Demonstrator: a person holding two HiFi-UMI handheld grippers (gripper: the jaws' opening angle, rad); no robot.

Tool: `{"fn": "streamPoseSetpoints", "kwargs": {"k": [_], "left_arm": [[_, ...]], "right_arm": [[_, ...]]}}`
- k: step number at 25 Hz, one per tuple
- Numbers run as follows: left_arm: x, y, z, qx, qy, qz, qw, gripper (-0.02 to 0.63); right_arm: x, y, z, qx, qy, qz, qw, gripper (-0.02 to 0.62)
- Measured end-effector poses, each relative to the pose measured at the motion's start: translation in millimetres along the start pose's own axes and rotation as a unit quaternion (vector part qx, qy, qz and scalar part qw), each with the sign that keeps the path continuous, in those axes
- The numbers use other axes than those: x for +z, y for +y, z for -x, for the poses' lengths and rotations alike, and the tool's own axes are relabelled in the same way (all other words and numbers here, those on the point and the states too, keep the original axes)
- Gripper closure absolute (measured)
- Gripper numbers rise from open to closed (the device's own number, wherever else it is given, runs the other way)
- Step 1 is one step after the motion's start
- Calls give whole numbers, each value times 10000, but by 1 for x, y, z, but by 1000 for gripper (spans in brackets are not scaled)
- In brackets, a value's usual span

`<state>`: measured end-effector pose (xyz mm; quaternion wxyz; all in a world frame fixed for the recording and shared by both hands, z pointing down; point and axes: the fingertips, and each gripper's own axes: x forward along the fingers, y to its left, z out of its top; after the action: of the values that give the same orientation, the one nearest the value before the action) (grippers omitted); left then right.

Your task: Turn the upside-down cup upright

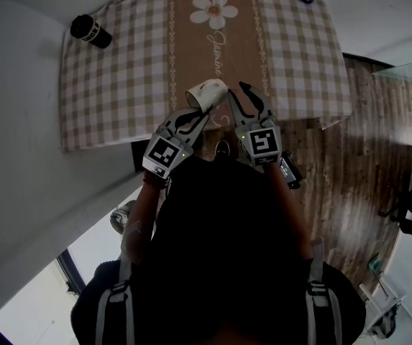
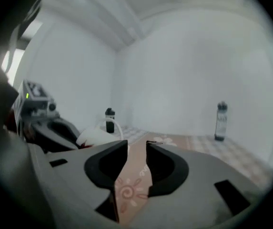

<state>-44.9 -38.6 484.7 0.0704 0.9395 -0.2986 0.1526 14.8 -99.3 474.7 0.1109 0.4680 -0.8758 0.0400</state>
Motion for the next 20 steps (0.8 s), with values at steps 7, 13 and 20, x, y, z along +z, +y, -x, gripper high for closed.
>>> {"fn": "streamPoseSetpoints", "kwargs": {"k": [7, 13, 20], "left_arm": [[42, 8, 22, 277, -1013, -59, 9945, 581], [59, 5, 21, 226, -1342, -155, 9906, 580], [59, -3, 15, 166, -1308, -274, 9909, 580]], "right_arm": [[15, 15, -7, 1355, -433, -3799, 9140, 318], [41, 39, -21, 2283, -729, -5588, 7939, 221], [40, 44, -28, 2501, -763, -6306, 7307, 221]]}}
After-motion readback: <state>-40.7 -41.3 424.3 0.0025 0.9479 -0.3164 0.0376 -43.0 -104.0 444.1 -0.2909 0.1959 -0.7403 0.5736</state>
